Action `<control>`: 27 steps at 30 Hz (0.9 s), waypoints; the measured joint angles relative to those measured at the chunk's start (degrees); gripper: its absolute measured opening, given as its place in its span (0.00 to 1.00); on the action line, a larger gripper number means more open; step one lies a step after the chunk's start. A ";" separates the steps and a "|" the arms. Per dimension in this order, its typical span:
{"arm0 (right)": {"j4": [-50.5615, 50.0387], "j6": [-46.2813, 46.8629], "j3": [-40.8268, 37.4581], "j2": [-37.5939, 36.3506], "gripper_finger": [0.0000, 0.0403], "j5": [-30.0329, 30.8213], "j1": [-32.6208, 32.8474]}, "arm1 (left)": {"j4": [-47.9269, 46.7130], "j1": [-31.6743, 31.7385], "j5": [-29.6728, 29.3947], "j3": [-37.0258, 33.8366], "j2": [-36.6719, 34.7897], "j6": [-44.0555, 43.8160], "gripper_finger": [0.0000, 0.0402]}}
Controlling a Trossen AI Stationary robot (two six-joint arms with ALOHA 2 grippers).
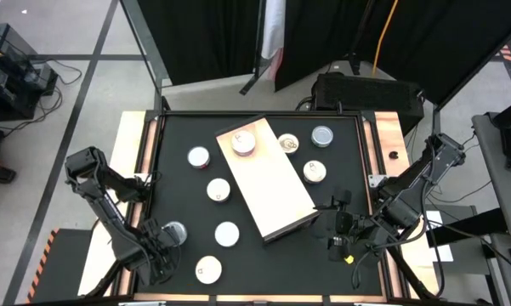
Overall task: Stack canned seafood by type on shelf
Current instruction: Put the green tuna can on the shelf
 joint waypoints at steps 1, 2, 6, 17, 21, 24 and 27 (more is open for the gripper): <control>0.00 -0.02 0.00 0.00 0.84 0.00 0.00 | 0.54 -0.14 0.00 0.00 0.04 -0.64 0.01; 0.00 -0.04 0.00 0.00 0.84 0.00 0.00 | 0.88 -0.28 0.00 0.00 0.07 -1.06 0.01; 0.00 -0.01 -0.02 0.00 0.84 0.01 0.00 | 2.11 -1.17 -0.31 0.00 0.09 -2.87 0.01; 0.04 0.02 -0.07 0.00 0.84 -1.19 0.00 | 8.57 -2.45 -0.90 0.00 6.65 -4.37 0.01; 0.07 0.09 -0.07 0.02 0.84 -1.25 0.00 | 8.70 -2.48 -0.94 -0.04 7.36 -5.48 0.01; 0.07 0.22 -0.07 0.02 0.84 -1.25 0.00 | 8.56 -2.48 -0.94 -0.04 7.39 -5.46 0.01; 0.07 0.23 -0.07 0.02 0.84 -1.27 0.00 | 7.70 -2.48 -0.94 0.22 7.07 -5.16 0.01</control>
